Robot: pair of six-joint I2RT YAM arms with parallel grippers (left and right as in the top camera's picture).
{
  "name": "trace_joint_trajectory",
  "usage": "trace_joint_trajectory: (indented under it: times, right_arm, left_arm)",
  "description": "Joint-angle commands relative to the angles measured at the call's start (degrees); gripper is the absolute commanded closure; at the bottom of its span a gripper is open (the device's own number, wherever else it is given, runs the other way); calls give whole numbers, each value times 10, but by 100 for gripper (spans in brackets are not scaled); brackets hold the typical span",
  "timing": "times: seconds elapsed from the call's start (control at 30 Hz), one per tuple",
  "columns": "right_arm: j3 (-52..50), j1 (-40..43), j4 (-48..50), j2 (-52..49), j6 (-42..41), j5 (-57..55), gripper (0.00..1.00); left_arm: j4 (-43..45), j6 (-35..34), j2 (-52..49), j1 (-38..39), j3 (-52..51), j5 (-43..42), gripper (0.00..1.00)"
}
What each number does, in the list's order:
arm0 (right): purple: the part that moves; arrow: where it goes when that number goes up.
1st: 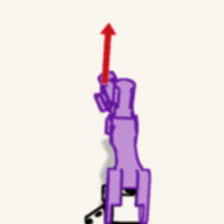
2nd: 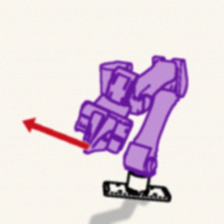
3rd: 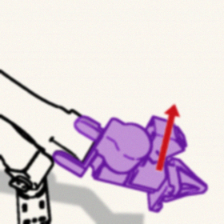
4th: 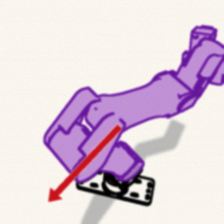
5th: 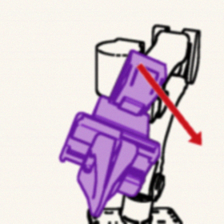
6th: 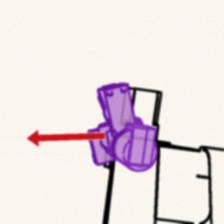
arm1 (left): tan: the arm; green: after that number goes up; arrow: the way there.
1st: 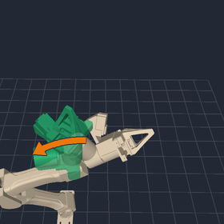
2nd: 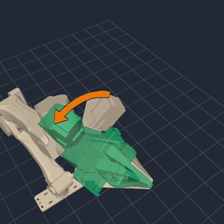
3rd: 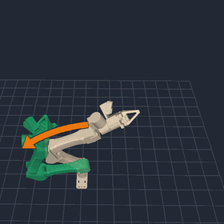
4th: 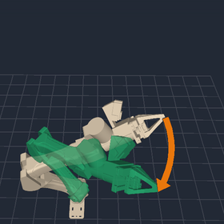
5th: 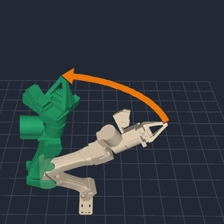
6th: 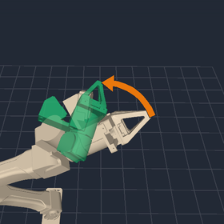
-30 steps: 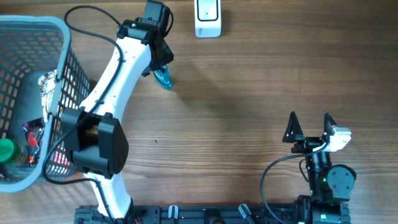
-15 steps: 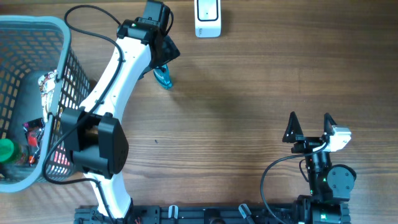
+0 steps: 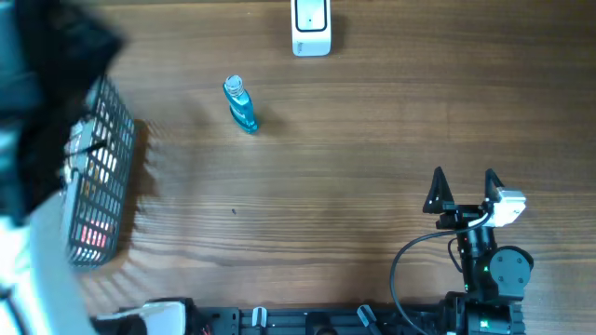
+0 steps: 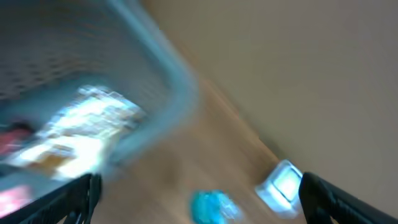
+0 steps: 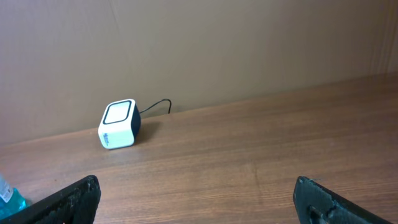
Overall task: Scan the item barcode
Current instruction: 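Retract the left gripper back toward the basket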
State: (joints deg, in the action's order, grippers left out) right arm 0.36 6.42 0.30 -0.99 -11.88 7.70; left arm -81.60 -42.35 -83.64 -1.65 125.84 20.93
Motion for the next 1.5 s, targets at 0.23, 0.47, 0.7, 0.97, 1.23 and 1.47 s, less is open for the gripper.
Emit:
trace_joint_trajectory:
  times: [0.23, 0.47, 0.7, 0.97, 1.23, 1.47]
  right_arm:
    - [-1, -2, 3, 5, 3, 7, 0]
    - [-1, -2, 3, 5, 3, 7, 0]
    - [-1, -2, 3, 5, 3, 7, 0]
    - [-1, -2, 3, 5, 3, 7, 0]
    - [-1, -2, 3, 5, 3, 7, 0]
    - [-1, -2, 3, 5, 3, 7, 0]
  left_arm:
    - [-47, 35, -93, -335, -117, -3, 0]
    - [17, 107, -92, -337, -273, 30, 0]
    - [105, 240, -85, -397, -359, -16, 1]
    - [214, 256, 11, -482, -516, -36, 0]
    - [281, 302, 7, -525, -528, -34, 0]
    - [300, 306, -28, -525, -528, -35, 0]
